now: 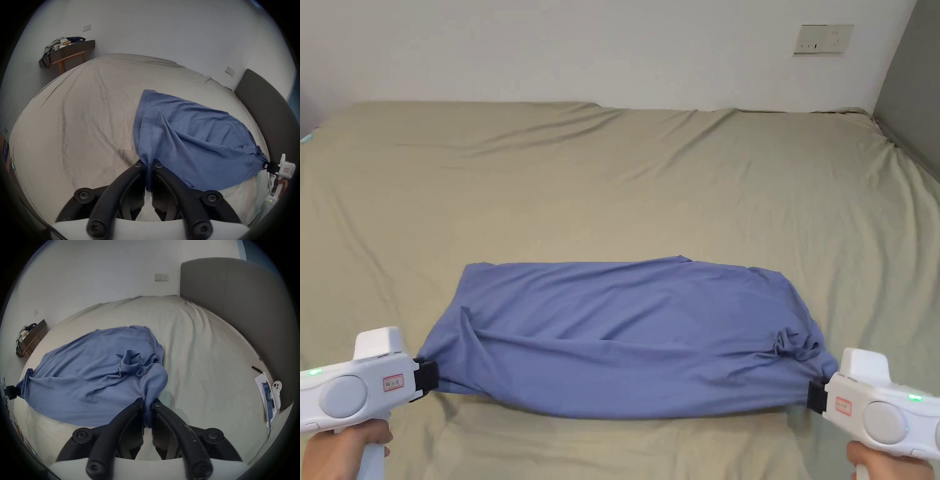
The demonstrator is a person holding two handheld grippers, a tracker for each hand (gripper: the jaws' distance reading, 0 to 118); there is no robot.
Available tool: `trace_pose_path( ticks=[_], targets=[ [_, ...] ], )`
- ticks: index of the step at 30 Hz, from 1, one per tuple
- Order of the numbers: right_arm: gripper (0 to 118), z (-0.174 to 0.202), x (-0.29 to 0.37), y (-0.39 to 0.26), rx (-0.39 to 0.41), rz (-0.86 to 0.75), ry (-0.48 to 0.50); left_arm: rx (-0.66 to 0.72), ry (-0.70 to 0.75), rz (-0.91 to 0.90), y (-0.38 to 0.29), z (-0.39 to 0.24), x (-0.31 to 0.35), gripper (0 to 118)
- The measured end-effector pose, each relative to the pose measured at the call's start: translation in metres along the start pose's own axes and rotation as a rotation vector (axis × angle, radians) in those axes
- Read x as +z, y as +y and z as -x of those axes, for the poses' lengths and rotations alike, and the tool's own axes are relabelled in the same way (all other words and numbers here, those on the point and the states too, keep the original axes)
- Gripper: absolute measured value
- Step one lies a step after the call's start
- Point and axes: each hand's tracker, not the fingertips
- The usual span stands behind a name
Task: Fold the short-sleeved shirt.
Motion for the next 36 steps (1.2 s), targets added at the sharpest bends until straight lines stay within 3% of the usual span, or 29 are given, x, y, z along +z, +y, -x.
trace_pose_path(
  ticks=[7,14,18,20,23,24,26,28,29,30,31,32,36],
  targets=[
    [11,-0.029,0.057,-0.029,0.013,-0.046,0.024,0.041,0.0,-0.011,-0.033,0.023,0.05,6],
    [11,-0.033,0.077,-0.109,-0.007,0.046,0.035,0.017,0.052,0.119,-0.107,0.039,0.061,6],
    [12,-0.036,0.057,-0.146,-0.081,0.161,0.029,0.005,0.083,0.177,-0.133,0.045,0.042,6],
    [11,-0.039,0.048,-0.152,-0.094,0.162,-0.042,0.001,0.091,0.201,-0.136,0.046,0.034,6],
    [12,-0.034,0.053,-0.146,-0.116,0.146,-0.045,0.014,0.111,0.199,-0.129,0.039,0.038,6],
    [18,-0.034,0.056,-0.146,-0.15,0.244,-0.076,0.012,0.111,0.198,-0.127,0.037,0.041,11],
    [34,-0.021,0.077,-0.132,-0.116,0.218,-0.096,0.038,0.095,0.177,-0.119,0.035,0.053,24],
    [56,-0.013,0.096,-0.115,-0.073,0.135,-0.091,0.07,0.019,0.094,-0.107,0.027,0.074,74],
    [71,-0.006,0.106,-0.101,-0.093,0.029,0.078,0.062,-0.002,0.046,-0.1,0.021,0.084,96],
    [90,-0.002,0.117,-0.088,-0.076,-0.023,0.088,0.044,-0.02,-0.013,-0.091,0.012,0.098,114],
    [100,0.004,0.129,-0.076,-0.063,-0.08,0.096,0.03,-0.041,-0.081,-0.083,0.004,0.111,115],
    [104,0.006,0.139,-0.066,0.007,-0.164,-0.012,0.015,-0.058,-0.149,-0.074,-0.005,0.124,114],
    [103,0.027,0.182,-0.028,0.044,-0.402,0.037,-0.06,-0.076,-0.379,-0.043,-0.051,0.179,114]
  ],
)
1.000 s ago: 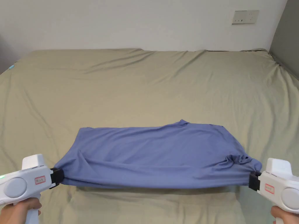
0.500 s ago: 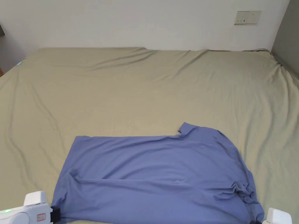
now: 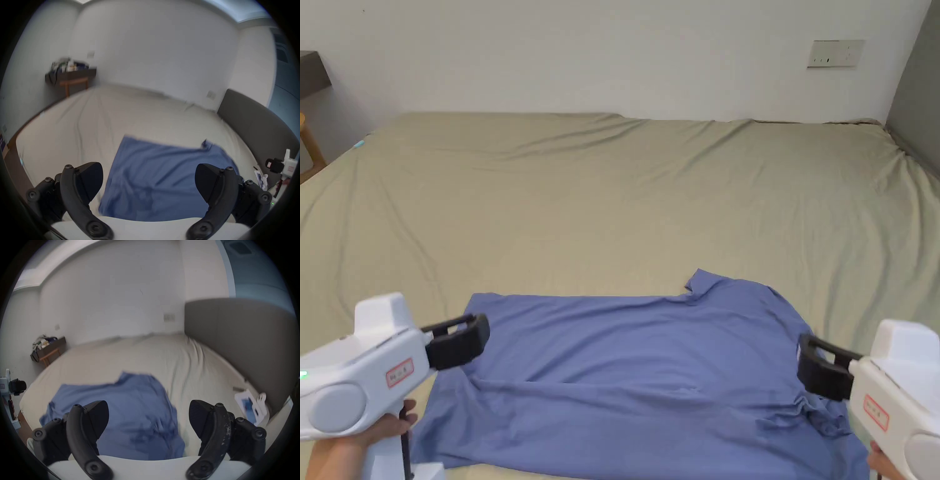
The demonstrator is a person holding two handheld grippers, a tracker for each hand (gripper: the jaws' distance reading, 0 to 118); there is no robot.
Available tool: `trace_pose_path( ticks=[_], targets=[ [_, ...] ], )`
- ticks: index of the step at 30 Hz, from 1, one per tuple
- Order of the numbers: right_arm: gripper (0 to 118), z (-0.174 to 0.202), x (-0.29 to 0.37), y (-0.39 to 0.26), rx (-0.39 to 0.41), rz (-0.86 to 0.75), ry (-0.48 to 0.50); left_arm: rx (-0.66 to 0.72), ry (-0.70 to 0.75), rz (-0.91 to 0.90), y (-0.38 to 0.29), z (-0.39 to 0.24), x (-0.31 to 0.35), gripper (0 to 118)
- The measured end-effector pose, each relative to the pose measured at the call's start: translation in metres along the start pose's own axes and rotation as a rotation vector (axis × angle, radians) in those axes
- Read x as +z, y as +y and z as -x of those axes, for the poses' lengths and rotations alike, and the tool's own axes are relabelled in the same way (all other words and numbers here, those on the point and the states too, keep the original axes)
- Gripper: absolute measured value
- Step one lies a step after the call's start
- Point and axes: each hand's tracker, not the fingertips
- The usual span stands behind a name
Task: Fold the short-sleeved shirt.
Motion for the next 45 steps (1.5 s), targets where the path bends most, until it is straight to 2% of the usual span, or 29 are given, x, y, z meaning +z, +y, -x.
trace_pose_path(
  ticks=[7,9,10,11,12,13,14,16,26,36,39,40,41,43,44,45],
  targets=[
    [103,0.037,0.031,0.042,0.054,-0.266,0.029,-0.057,0.023,-0.308,0.029,-0.047,0.026,114],
    [100,0.043,0.034,0.045,0.067,-0.314,0.042,-0.091,0.024,-0.375,0.027,-0.056,0.031,108],
    [92,0.046,0.036,0.046,0.067,-0.322,0.035,-0.108,0.028,-0.414,0.025,-0.061,0.034,97],
    [78,0.049,0.037,0.046,0.075,-0.336,0.03,-0.128,0.029,-0.433,0.023,-0.064,0.033,80],
    [49,0.052,0.038,0.047,0.081,-0.344,0.021,-0.149,0.039,-0.449,0.021,-0.069,0.032,42],
    [24,0.056,0.037,0.048,0.091,-0.355,0.001,-0.165,0.045,-0.445,0.019,-0.072,0.03,14],
    [6,0.057,0.036,0.048,0.095,-0.361,0.0,-0.17,0.042,-0.441,0.018,-0.074,0.028,0],
    [3,0.057,0.034,0.048,0.086,-0.377,0.004,-0.189,0.006,-0.394,0.019,-0.075,0.02,0],
    [4,0.06,-0.003,0.06,0.093,-0.339,-0.014,-0.197,0.004,-0.257,0.039,-0.061,-0.04,0],
    [4,0.061,-0.073,0.073,0.123,-0.276,-0.042,-0.088,-0.041,0.195,0.071,0.021,-0.211,0],
    [4,0.059,-0.096,0.071,0.12,-0.255,-0.053,-0.108,-0.004,0.308,0.064,0.043,-0.265,0],
    [4,0.059,-0.104,0.07,0.115,-0.246,-0.057,-0.088,0.017,0.321,0.059,0.051,-0.283,3],
    [4,0.058,-0.11,0.069,0.112,-0.237,-0.062,-0.081,0.026,0.35,0.055,0.057,-0.298,14],
    [4,0.055,-0.125,0.066,0.114,-0.211,-0.072,-0.029,0.051,0.427,0.044,0.062,-0.32,70],
    [4,0.055,-0.131,0.065,0.118,-0.201,-0.077,-0.024,0.054,0.474,0.038,0.065,-0.33,91],
    [4,0.053,-0.137,0.064,0.124,-0.188,-0.084,-0.026,0.072,0.496,0.031,0.068,-0.341,105]
  ],
)
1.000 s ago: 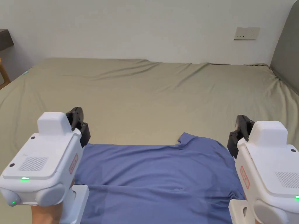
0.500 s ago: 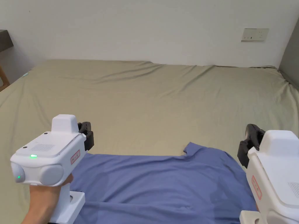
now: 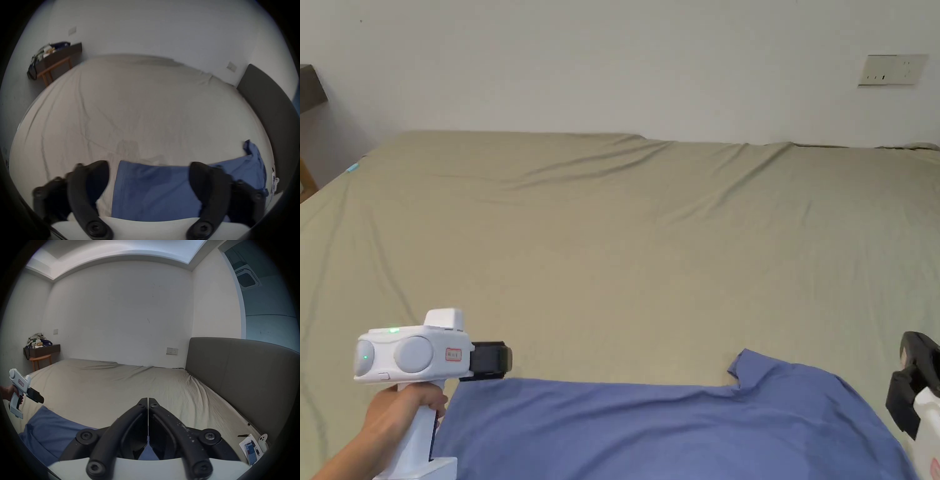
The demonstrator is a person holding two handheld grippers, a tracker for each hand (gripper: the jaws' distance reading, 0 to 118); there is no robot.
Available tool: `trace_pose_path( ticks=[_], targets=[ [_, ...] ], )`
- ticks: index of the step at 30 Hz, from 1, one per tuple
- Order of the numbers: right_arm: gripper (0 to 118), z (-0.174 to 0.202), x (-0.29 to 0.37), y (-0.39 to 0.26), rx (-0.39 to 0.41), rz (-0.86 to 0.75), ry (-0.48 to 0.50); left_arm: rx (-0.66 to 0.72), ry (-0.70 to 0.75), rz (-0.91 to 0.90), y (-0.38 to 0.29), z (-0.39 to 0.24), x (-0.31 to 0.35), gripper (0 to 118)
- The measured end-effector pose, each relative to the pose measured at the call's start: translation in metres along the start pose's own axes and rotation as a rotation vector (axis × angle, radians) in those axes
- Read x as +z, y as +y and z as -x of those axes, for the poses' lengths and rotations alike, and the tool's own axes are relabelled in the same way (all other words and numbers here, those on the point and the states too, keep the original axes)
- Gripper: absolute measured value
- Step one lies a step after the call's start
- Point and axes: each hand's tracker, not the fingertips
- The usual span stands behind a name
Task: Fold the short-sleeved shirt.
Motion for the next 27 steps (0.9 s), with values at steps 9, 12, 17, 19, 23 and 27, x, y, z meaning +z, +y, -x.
trace_pose_path(
  ticks=[9,12,17,19,23,27],
  targets=[
    [4,-0.013,-0.04,-0.019,0.01,0.103,-0.023,-0.131,0.068,0.038,-0.025,-0.011,-0.048,44],
    [4,-0.02,-0.063,-0.023,-0.008,0.172,0.0,-0.114,0.006,0.053,-0.023,-0.015,-0.04,5],
    [66,-0.027,-0.137,-0.038,-0.002,0.365,0.041,-0.155,0.021,-0.028,-0.022,-0.022,-0.012,5],
    [100,-0.026,-0.176,-0.051,0.013,0.505,0.084,-0.097,-0.055,-0.089,-0.024,-0.022,0.019,5],
    [104,-0.025,-0.23,-0.085,-0.05,0.664,0.079,-0.111,-0.073,-0.137,-0.029,-0.024,0.054,5],
    [84,-0.032,-0.26,-0.118,-0.105,0.786,0.019,-0.116,-0.092,-0.16,-0.03,-0.023,0.071,5]
  ],
)
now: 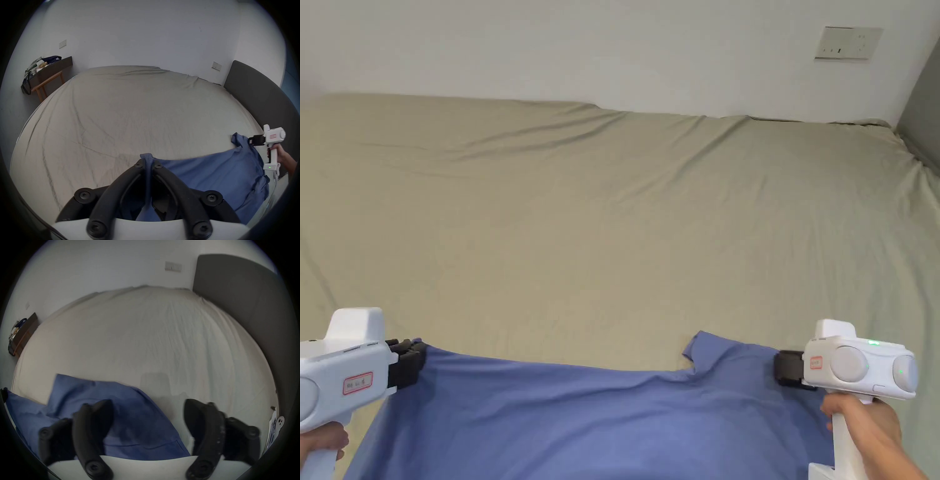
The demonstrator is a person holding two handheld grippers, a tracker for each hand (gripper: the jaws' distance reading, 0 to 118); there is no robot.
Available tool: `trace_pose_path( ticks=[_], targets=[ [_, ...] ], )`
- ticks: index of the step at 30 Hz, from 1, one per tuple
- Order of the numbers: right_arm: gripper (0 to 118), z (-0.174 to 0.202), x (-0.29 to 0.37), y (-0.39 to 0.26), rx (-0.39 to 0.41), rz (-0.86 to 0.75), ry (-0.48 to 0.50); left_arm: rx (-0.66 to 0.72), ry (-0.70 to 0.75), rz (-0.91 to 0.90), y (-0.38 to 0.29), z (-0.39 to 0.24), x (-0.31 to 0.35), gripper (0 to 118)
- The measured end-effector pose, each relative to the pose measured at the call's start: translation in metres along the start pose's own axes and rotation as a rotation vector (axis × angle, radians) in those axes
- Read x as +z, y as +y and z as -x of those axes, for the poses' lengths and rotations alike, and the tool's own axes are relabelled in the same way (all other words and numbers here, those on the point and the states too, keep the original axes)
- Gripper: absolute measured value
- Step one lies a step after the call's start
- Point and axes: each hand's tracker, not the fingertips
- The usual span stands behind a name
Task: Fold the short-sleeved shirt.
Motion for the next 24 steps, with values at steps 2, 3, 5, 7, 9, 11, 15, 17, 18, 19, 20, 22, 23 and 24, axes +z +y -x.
trace_pose_path(
  ticks=[2,3,5,7,9,11,15,17,18,19,20,22,23,24],
  targets=[
    [69,-0.005,-0.016,-0.004,0.0,0.009,0.018,-0.001,-0.004,-0.003,-0.001,-0.001,0.005,5],
    [64,-0.006,-0.007,-0.008,-0.013,-0.06,0.024,0.003,-0.006,-0.005,0.0,0.001,0.004,5],
    [28,0.004,0.004,-0.013,0.015,-0.052,0.038,0.009,-0.01,-0.001,-0.002,0.001,0.006,5],
    [4,0.012,0.013,-0.016,0.063,-0.066,0.026,0.015,-0.002,0.0,-0.004,0.001,0.007,5],
    [4,0.009,0.022,-0.017,0.082,-0.105,0.032,0.029,-0.001,-0.005,-0.007,0.001,0.014,5],
    [4,0.005,0.042,-0.02,0.057,-0.159,0.055,0.04,0.001,-0.01,-0.01,0.0,0.022,5],
    [4,-0.003,0.12,-0.041,0.095,-0.276,0.113,0.051,0.03,-0.027,-0.019,0.0,0.048,5],
    [4,-0.013,0.163,-0.058,0.089,-0.321,0.147,0.065,0.041,-0.037,-0.027,0.001,0.066,5],
    [4,-0.019,0.183,-0.069,0.075,-0.344,0.169,0.074,0.044,-0.047,-0.033,0.002,0.077,5],
    [4,-0.025,0.199,-0.08,0.07,-0.36,0.193,0.087,0.051,-0.051,-0.04,0.004,0.086,5],
    [4,-0.03,0.212,-0.09,0.061,-0.373,0.202,0.095,0.055,-0.05,-0.045,0.006,0.094,5],
    [4,-0.047,0.24,-0.115,0.063,-0.39,0.22,0.113,0.064,-0.057,-0.061,0.009,0.114,5],
    [4,-0.052,0.248,-0.126,0.055,-0.393,0.228,0.119,0.072,-0.054,-0.068,0.01,0.12,5],
    [4,-0.058,0.256,-0.141,0.047,-0.394,0.249,0.126,0.076,-0.053,-0.077,0.011,0.128,5]
  ],
)
